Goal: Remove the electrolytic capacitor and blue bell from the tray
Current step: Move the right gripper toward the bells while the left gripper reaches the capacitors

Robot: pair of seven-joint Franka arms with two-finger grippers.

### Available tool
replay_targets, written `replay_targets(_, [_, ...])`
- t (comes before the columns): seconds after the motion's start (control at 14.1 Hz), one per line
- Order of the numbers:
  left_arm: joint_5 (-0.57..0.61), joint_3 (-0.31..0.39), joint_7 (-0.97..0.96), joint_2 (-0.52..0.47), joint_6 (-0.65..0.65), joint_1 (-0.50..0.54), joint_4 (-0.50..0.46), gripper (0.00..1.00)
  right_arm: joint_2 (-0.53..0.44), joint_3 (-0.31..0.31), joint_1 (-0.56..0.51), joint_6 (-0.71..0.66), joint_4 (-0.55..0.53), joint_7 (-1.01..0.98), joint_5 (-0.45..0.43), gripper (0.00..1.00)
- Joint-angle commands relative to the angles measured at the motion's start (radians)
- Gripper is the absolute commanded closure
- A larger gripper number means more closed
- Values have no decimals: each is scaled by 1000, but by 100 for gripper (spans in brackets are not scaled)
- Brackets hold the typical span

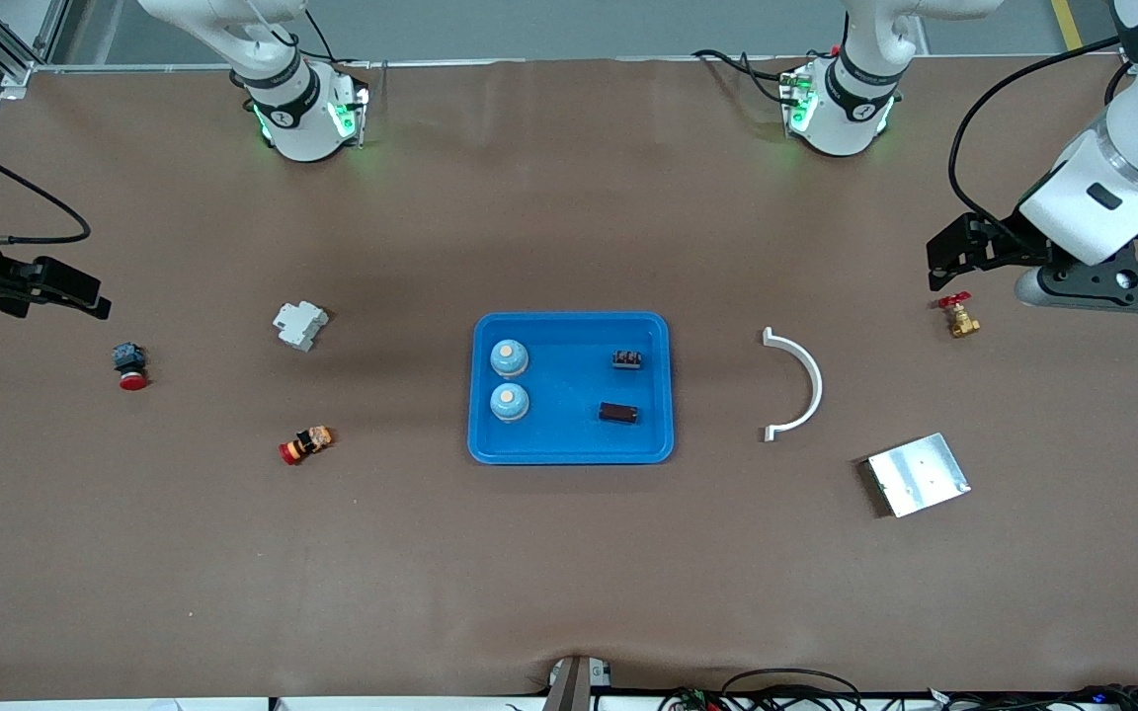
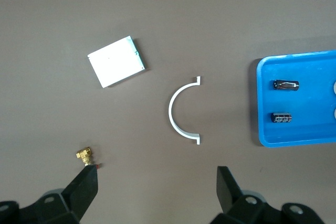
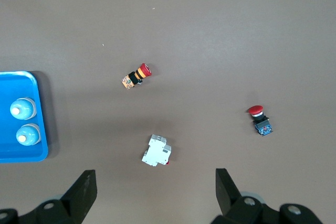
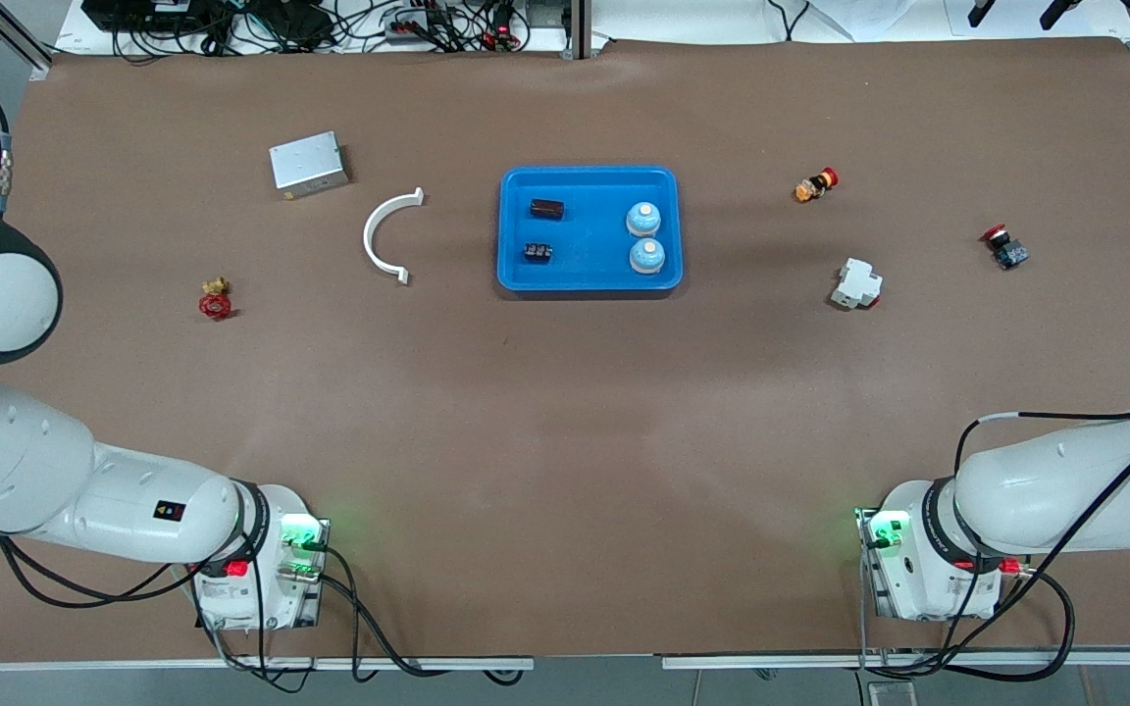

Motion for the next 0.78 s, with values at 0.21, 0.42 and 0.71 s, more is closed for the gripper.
replay_targets(0.21, [16, -1, 11, -6, -5, -3, -1, 0, -25, 0, 0, 2, -23, -10, 4, 0])
replay_targets(0.42, [45, -17, 2, -6, -5, -8, -1, 0, -27, 2, 4, 8, -23, -10, 9, 0])
replay_targets(0.71, [50, -31, -7, -8, -45, -3, -14, 0, -25, 5, 59, -15, -23, 23, 10, 0])
